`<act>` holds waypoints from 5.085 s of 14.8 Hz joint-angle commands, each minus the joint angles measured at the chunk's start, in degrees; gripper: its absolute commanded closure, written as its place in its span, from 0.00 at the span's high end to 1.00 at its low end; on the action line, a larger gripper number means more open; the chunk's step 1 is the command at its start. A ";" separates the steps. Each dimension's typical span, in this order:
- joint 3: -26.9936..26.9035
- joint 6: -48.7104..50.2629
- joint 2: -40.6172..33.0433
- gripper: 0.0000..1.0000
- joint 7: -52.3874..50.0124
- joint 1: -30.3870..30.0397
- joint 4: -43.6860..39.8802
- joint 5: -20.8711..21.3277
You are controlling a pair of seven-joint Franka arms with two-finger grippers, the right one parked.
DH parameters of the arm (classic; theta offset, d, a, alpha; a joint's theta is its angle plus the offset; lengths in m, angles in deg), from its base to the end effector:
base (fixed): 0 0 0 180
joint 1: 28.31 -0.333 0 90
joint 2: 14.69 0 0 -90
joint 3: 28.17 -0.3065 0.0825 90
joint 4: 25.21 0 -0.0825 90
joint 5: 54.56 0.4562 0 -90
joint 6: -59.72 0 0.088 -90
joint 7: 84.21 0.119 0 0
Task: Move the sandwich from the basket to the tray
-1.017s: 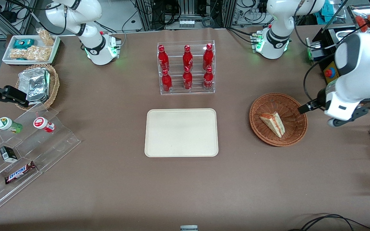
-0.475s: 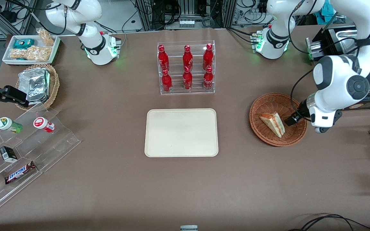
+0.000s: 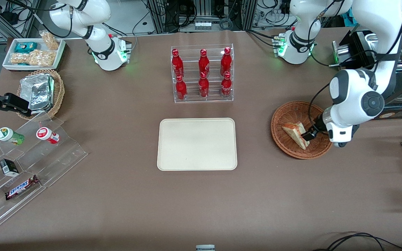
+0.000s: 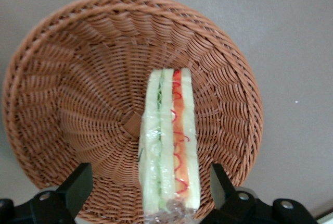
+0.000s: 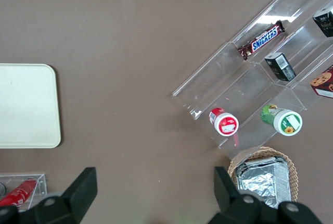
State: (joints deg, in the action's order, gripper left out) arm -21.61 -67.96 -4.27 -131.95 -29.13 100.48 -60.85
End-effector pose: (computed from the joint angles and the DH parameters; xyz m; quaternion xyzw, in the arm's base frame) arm 0.5787 -0.0639 0.2183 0.9160 0.3910 -0.0884 0.0128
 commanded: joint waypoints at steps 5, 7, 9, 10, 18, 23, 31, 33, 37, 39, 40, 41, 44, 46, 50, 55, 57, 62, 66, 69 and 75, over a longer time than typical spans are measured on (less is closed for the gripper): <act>0.04 -7.14 5.57 1.00 -0.95 2.49 1.74 -0.66; 0.04 -7.42 6.54 0.94 -1.12 3.19 1.75 -0.66; 0.04 -6.98 6.28 0.37 -2.44 3.37 1.66 -0.66; 0.04 -6.72 6.10 0.24 -2.36 3.37 1.66 -0.57; 0.91 9.26 -4.17 0.08 5.02 4.68 -5.26 0.49; 3.03 9.90 2.03 0.09 4.24 20.21 -15.02 6.89; 2.94 10.34 28.67 0.13 1.70 35.70 -43.75 7.43; 2.94 10.08 32.28 0.13 1.42 36.86 -46.58 7.60; 2.68 10.16 38.08 0.16 0.20 40.28 -51.42 8.30; 2.68 9.99 39.84 0.29 -1.21 40.46 -52.65 9.62; 2.68 9.90 40.55 0.57 -2.34 40.46 -53.53 10.41; 2.50 9.81 40.82 0.75 -4.27 40.46 -53.97 10.50; 1.28 10.16 39.51 1.00 -6.40 40.11 -54.15 12.78; -0.04 11.47 34.34 1.00 -7.63 39.76 -53.63 12.70; -5.83 24.65 22.39 1.00 -5.44 39.67 -50.57 9.90; -20.15 33.06 7.61 1.00 12.12 39.76 -39.39 1.89; -26.65 40.02 4.88 1.00 18.09 39.76 -39.56 1.80; -38.97 46.28 2.85 1.00 31.74 39.85 -40.61 2.07; -34.98 46.72 -0.84 1.00 32.62 31.03 -40.88 2.51; -16.46 46.72 -4.52 1.00 32.71 14.41 -40.97 6.44; 2.76 46.90 -10.05 1.00 33.06 -2.69 -38.44 7.35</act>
State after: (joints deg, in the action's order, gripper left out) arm -20.77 -21.57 -11.59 -99.44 -30.56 59.35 -53.43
